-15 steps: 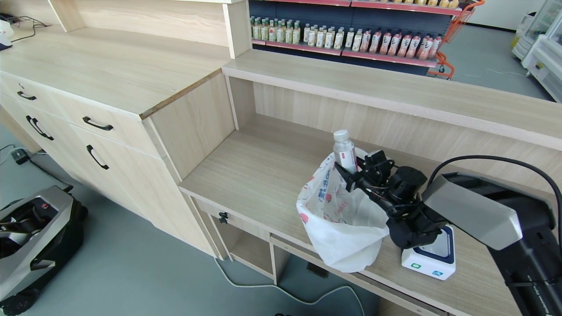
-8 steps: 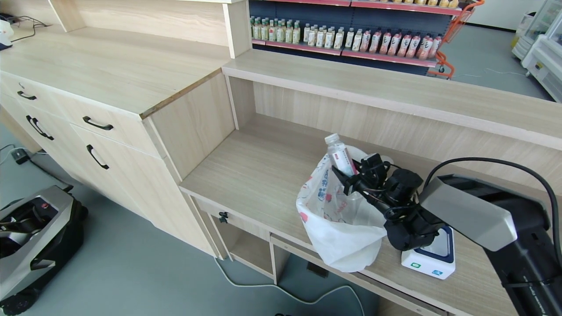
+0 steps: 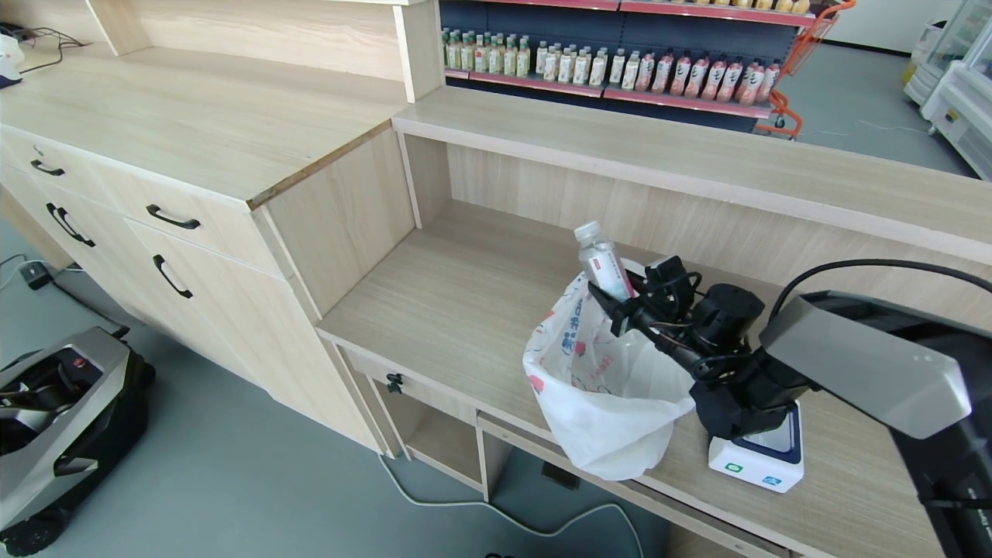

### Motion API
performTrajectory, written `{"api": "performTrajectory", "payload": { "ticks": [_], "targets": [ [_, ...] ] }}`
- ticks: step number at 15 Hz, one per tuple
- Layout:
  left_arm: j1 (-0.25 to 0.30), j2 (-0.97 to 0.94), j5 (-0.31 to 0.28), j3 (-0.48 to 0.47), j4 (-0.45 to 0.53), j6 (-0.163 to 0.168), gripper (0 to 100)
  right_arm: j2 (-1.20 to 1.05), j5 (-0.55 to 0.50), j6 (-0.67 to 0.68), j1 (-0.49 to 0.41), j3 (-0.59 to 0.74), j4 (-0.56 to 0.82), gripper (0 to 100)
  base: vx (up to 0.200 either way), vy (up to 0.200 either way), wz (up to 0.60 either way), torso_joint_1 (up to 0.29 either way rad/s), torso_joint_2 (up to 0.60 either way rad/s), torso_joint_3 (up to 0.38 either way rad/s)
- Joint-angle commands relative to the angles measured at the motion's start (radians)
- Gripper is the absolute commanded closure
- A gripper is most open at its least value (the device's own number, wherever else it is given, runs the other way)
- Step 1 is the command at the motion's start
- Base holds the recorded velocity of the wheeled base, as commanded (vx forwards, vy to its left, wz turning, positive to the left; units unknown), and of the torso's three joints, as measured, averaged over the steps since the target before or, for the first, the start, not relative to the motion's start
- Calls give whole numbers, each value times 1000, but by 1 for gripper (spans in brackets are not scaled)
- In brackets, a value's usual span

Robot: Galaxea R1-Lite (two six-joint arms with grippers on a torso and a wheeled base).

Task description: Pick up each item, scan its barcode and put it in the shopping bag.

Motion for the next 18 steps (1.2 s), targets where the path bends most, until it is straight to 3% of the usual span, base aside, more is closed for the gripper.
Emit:
{"api": "performTrajectory", "payload": {
  "ticks": [1,7,11,18],
  "targets": [
    [0,2,0,0,0,0,0,-215,2,43,15,218,33,100,0,0,0,0,0,0],
    [0,2,0,0,0,0,0,-366,-38,103,27,514,78,100,0,0,0,0,0,0],
    [0,2,0,0,0,0,0,-322,-157,121,15,521,149,100,0,0,0,0,0,0],
    [0,2,0,0,0,0,0,-285,-211,144,9,519,196,100,0,0,0,0,0,0]
  ]
}}
